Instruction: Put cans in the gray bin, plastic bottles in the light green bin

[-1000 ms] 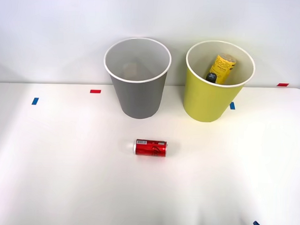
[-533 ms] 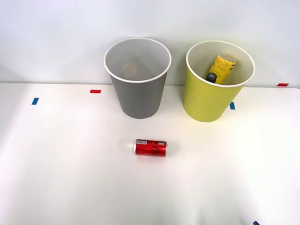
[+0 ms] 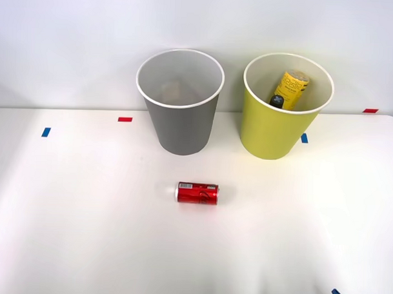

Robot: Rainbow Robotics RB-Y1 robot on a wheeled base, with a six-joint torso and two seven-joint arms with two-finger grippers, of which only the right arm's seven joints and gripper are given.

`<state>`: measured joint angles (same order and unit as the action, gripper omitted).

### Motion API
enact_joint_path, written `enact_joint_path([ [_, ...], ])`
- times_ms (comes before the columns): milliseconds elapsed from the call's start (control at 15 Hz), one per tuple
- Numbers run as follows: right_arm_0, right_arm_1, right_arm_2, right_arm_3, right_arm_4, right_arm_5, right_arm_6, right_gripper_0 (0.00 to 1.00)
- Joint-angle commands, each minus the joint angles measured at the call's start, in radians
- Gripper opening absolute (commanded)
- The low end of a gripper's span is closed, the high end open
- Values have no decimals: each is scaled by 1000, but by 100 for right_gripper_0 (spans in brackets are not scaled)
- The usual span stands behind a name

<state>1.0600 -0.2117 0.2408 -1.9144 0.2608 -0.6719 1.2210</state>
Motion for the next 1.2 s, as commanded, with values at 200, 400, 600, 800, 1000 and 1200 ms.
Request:
enact_joint_path([
  [200,0,0,0,0,0,0,0,100],
  [400,0,0,0,0,0,0,0,100],
  [600,0,0,0,0,0,0,0,100],
  [800,0,0,0,0,0,0,0,100],
  [1000,0,0,0,0,0,0,0,100],
  [1200,0,0,0,0,0,0,0,100],
])
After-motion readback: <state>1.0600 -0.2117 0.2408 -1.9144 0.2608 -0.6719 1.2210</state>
